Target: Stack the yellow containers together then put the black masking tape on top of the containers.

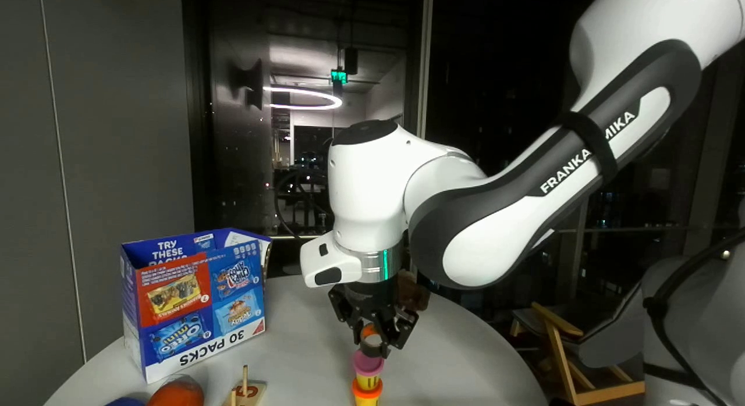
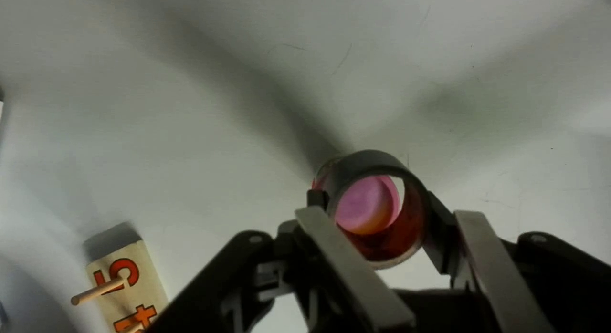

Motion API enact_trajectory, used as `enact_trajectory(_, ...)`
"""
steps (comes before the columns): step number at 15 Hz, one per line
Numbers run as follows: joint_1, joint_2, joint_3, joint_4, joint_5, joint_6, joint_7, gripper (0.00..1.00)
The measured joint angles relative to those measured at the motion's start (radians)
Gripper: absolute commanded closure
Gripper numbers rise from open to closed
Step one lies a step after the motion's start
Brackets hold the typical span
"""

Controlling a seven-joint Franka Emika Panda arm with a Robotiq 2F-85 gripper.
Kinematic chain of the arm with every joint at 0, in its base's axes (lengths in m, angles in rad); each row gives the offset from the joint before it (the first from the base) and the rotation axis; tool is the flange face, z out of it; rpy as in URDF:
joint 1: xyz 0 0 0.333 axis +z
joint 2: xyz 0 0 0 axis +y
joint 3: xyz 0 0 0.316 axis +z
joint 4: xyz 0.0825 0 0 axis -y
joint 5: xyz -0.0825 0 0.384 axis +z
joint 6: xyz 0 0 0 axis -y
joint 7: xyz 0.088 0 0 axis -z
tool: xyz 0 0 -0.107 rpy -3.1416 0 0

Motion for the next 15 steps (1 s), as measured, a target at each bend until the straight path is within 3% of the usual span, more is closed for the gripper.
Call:
enact_trajectory(6, -0.001, 0.025, -0.001, 0.0, -0.006, 0.039, -0.001, 0.73)
enact_trajectory(7, -0.001, 0.031, -0.001, 0.0, -0.009, 0.046, 0.0, 0.33)
enact_trajectory(8, -0.002, 0.037, -0.001, 0.0, -0.01, 0.052, 0.0, 0.24)
enact_trajectory(11, -0.005, 0.046, -0.002, 0.0, -0.01, 0.062, 0.0, 0.02)
enact_trajectory(15, -0.013, 0.046, -0.015, 0.026, -0.01, 0.064, -0.004, 0.0)
